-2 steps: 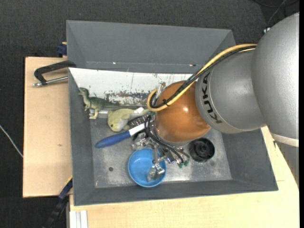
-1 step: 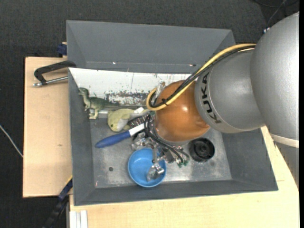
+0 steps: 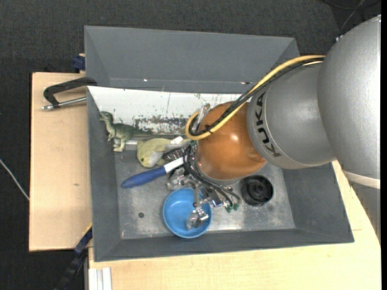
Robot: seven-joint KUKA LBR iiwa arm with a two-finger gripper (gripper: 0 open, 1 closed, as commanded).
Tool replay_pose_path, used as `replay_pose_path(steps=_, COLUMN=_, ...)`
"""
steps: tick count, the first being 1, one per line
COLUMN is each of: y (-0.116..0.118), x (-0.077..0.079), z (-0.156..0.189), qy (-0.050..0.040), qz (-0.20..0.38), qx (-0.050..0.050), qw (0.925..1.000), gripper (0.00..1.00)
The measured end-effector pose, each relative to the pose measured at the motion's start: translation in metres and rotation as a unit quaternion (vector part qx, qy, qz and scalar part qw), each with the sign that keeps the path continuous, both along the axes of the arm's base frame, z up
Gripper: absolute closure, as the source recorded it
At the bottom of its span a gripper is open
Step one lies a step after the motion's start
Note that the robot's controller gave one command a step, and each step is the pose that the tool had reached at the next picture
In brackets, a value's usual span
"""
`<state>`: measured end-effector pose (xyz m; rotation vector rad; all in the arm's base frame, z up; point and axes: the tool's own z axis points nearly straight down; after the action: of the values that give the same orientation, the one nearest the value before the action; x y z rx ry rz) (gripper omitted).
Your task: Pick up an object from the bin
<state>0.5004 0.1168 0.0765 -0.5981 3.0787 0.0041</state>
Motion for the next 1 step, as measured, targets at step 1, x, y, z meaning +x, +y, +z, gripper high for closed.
replay_pose_path(steps=1, y=0.0016, x=0.0109, z=0.0078, qy=-0.0184, qz=-0.002, qx=0.005, qw=0.9998, gripper=1.00)
